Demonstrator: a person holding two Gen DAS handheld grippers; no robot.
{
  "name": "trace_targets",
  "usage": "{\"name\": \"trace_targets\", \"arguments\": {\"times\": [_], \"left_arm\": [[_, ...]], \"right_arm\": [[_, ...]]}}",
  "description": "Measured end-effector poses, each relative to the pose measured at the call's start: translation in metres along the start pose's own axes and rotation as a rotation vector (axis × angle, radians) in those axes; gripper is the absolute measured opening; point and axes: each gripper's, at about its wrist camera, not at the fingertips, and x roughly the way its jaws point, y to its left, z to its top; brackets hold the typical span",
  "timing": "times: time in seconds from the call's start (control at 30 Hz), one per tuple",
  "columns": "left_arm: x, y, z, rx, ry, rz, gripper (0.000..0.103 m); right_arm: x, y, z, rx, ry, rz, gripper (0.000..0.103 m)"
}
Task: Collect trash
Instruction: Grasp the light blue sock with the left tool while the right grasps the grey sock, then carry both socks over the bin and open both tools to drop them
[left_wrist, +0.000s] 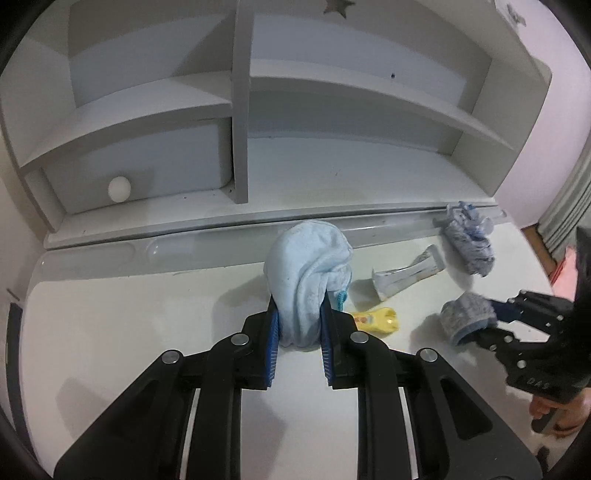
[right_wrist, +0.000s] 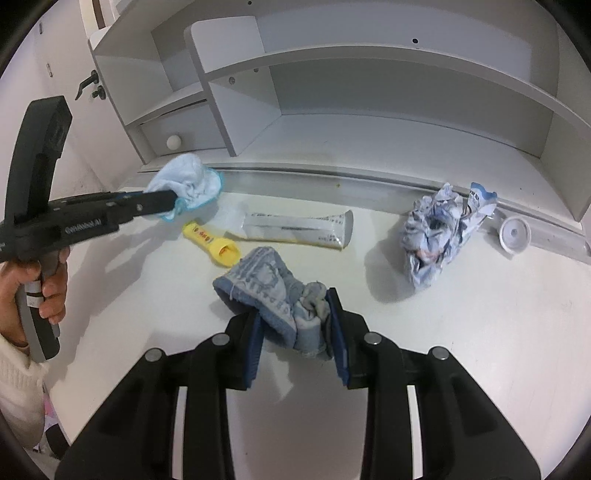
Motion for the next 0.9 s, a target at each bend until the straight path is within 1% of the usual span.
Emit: {"name": "trace_targets", "arguments": {"times": [0.07,0.23,0.33,0.43,0.47,0.53,0.57,0.6,0.67,0.7,0.77,0.8,0.83,0.9], "left_arm": [[-0.005,-0.003,-0.002,0.001,-0.002,0.000,0.019],[-0.019,-0.018,-0.006,0.007,-0.015,0.012,0.019],[-0.029,-0.035,-0.007,0.034,-0.024,-0.002,0.019],[-0.043,-0.063,-0.012,0.102,-0.036,-0.024,0.019],[-0.047,-0.083,-0.013,0.138,-0.035,-0.056,0.019],[-0.051,-0.112,-0.017,0.186,-0.038,-0.107,0.019],[-0.053,-0.134,-0.021,0.218,-0.042,-0.136,0.019],[-0.055,-0.155,-0.024,0.247,-0.047,-0.164,0.019],[-0.059,-0.205,-0.034,0.312,-0.049,-0.248,0.019],[-0.060,-0.227,-0.038,0.342,-0.048,-0.288,0.019],[-0.064,-0.284,-0.052,0.431,-0.042,-0.384,0.019],[-0.066,-0.310,-0.060,0.475,-0.035,-0.424,0.019],[-0.069,-0.343,-0.073,0.535,-0.022,-0.473,0.019],[-0.070,-0.395,-0.098,0.640,0.016,-0.544,0.019]], "right_arm": [[-0.001,0.000,-0.003,0.002,-0.002,0.004,0.032],[-0.023,-0.002,-0.018,0.008,-0.037,0.012,0.032],[-0.041,-0.006,-0.025,0.012,-0.067,0.016,0.032],[-0.070,-0.014,-0.036,0.007,-0.102,0.008,0.032],[-0.083,-0.018,-0.041,0.003,-0.119,-0.003,0.032],[-0.122,-0.031,-0.058,-0.002,-0.160,-0.067,0.032],[-0.137,-0.039,-0.065,0.008,-0.174,-0.093,0.032],[-0.161,-0.052,-0.078,0.035,-0.198,-0.133,0.032],[-0.201,-0.075,-0.102,0.093,-0.231,-0.208,0.032],[-0.225,-0.090,-0.120,0.132,-0.248,-0.259,0.032],[-0.268,-0.117,-0.159,0.204,-0.270,-0.356,0.032],[-0.282,-0.127,-0.177,0.236,-0.271,-0.385,0.032],[-0.296,-0.138,-0.196,0.277,-0.273,-0.410,0.032],[-0.327,-0.166,-0.246,0.402,-0.272,-0.440,0.032]]}}
